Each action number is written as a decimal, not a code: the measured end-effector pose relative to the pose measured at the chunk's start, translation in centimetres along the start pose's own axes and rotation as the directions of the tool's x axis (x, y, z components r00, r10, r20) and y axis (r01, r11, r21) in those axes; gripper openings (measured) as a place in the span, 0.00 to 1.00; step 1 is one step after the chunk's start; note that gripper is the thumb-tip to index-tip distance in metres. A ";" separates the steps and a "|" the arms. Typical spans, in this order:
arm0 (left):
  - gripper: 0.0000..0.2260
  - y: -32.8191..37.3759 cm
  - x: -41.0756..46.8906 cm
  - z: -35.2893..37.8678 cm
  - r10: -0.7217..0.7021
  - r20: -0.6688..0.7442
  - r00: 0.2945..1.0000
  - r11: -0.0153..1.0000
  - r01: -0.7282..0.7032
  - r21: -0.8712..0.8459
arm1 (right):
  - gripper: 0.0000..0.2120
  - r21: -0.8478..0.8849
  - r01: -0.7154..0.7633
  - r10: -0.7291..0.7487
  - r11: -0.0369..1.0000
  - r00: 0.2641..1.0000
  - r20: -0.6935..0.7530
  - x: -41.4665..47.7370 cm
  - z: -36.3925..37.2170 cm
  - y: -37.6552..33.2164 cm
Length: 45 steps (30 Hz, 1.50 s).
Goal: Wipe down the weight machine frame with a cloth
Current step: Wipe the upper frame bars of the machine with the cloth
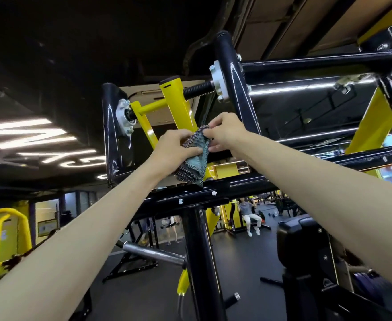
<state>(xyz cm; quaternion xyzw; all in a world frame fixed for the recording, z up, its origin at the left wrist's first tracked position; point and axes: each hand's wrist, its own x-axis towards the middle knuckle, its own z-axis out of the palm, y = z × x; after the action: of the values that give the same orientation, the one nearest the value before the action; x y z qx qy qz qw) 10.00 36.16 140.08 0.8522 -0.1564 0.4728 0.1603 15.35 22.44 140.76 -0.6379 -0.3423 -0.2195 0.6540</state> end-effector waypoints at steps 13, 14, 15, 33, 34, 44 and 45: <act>0.12 -0.3 -1.5 0.6 -0.146 -0.013 0.989 0.945 0.136 -0.299 | 0.17 0.234 -0.104 0.090 0.967 0.993 0.070 -0.5 1.4 -2.6; 0.10 0.1 -1.6 0.7 -0.303 0.096 0.948 0.782 0.305 -0.544 | 0.17 0.233 -0.093 0.075 0.968 0.994 0.085 -0.5 1.5 -2.6; 0.09 0.4 -1.7 0.8 -0.402 0.208 0.892 0.596 0.427 -0.680 | 0.18 0.227 -0.079 0.056 0.971 0.993 0.103 -0.5 1.6 -2.7; 0.14 0.0 -2.2 -0.3 -0.506 0.301 0.808 0.281 0.484 -0.829 | 0.15 -0.262 -0.014 0.070 0.965 0.976 0.205 -0.6 0.1 -2.5; 0.14 0.2 -2.2 -0.3 -0.468 0.297 0.832 0.294 0.464 -0.836 | 0.09 -0.232 -0.006 0.054 0.973 0.978 0.202 -0.7 0.1 -2.6; 0.12 1.7 -2.9 -0.5 -0.250 0.327 0.911 0.364 0.401 -0.840 | 0.11 -0.157 0.096 -0.062 0.983 0.975 0.212 -0.4 -0.6 -4.4; 0.12 1.8 -2.7 -0.1 -0.286 0.310 0.907 0.369 0.403 -0.837 | 0.12 -0.152 0.110 -0.076 0.982 0.973 0.217 -0.4 -0.7 -4.5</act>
<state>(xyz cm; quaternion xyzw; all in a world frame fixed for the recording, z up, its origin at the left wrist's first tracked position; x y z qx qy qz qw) 7.81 34.93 138.09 0.6791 -0.2070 0.2275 0.6665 11.95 21.32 143.54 -0.6919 -0.4199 -0.2086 0.5490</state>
